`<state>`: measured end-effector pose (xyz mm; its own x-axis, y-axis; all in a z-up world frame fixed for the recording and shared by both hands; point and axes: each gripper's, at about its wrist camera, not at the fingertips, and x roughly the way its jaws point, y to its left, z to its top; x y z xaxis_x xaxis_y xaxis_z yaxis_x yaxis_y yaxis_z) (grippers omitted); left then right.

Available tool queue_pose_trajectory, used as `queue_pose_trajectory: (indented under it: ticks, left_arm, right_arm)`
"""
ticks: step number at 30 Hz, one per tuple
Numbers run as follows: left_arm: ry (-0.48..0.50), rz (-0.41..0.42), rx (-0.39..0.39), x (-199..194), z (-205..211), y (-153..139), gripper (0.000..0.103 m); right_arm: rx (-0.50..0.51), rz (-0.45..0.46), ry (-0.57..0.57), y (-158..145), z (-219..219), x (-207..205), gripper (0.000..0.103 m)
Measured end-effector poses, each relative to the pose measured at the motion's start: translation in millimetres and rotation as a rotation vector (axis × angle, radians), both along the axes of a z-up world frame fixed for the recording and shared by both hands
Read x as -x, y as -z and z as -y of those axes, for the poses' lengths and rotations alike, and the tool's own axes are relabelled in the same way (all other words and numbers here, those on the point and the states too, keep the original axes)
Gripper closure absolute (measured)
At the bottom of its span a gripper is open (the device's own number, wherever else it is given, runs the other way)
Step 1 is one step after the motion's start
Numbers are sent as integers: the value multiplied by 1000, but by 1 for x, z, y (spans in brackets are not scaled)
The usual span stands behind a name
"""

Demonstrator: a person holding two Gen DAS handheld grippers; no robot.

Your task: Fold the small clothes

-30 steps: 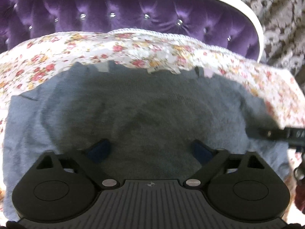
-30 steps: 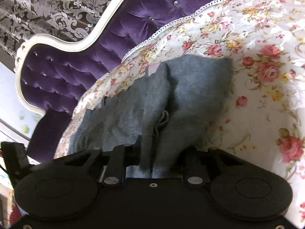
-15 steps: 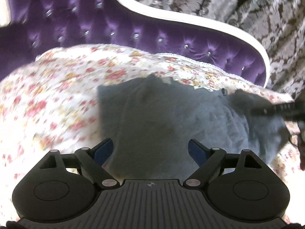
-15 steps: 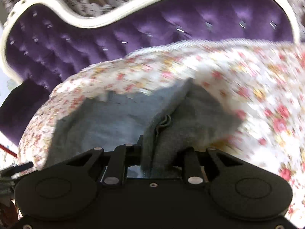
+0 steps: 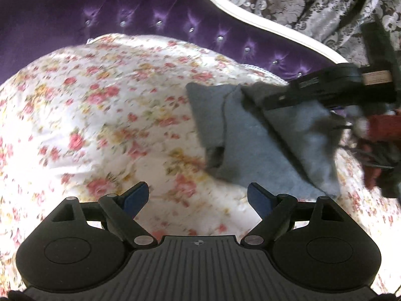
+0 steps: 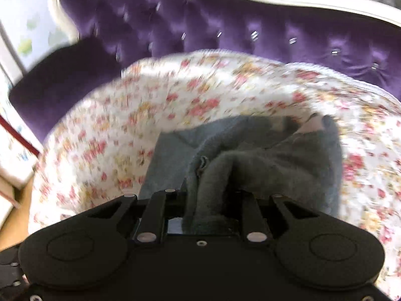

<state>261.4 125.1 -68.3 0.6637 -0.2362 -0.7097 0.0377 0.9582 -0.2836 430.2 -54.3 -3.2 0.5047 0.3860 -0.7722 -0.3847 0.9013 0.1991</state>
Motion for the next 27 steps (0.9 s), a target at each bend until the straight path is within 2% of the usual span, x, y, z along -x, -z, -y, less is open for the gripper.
queue_pose_trajectory:
  ticks: [4, 5, 6, 8, 12, 14, 16, 19, 22, 25, 27]
  left_arm:
    - [-11, -10, 13, 5, -10, 5, 17]
    - [-13, -12, 15, 5, -11, 5, 17]
    - [-14, -14, 18, 6, -11, 6, 17]
    - [-12, -15, 24, 7, -12, 5, 17]
    - [-4, -5, 19, 8, -9, 1, 17]
    - [1, 2, 12, 8, -7, -3, 17]
    - [4, 15, 7, 8, -5, -8, 17]
    - [12, 35, -3, 4, 0, -17, 17]
    - [28, 73, -9, -1, 10, -28, 17]
    - [59, 97, -20, -9, 26, -32, 17]
    - [68, 107, -37, -16, 37, -29, 17]
  right_arm:
    - [80, -4, -54, 14, -31, 0, 68]
    - [84, -1, -74, 14, -36, 4, 64]
    - [76, 4, -92, 12, -38, 7, 52]
    - [7, -1, -157, 8, -40, 12, 39]
    - [-170, 31, -246, -14, -31, 26, 40]
    - [-269, 68, -247, -32, -16, 32, 40]
    - [-303, 112, -211, -46, 1, 34, 39]
    - [-280, 168, -116, -56, 33, 34, 39]
    - [-241, 184, -33, -53, 62, 33, 39]
    - [-167, 171, -24, -40, 73, 37, 38]
    - [-70, 190, -40, -28, 70, 41, 38]
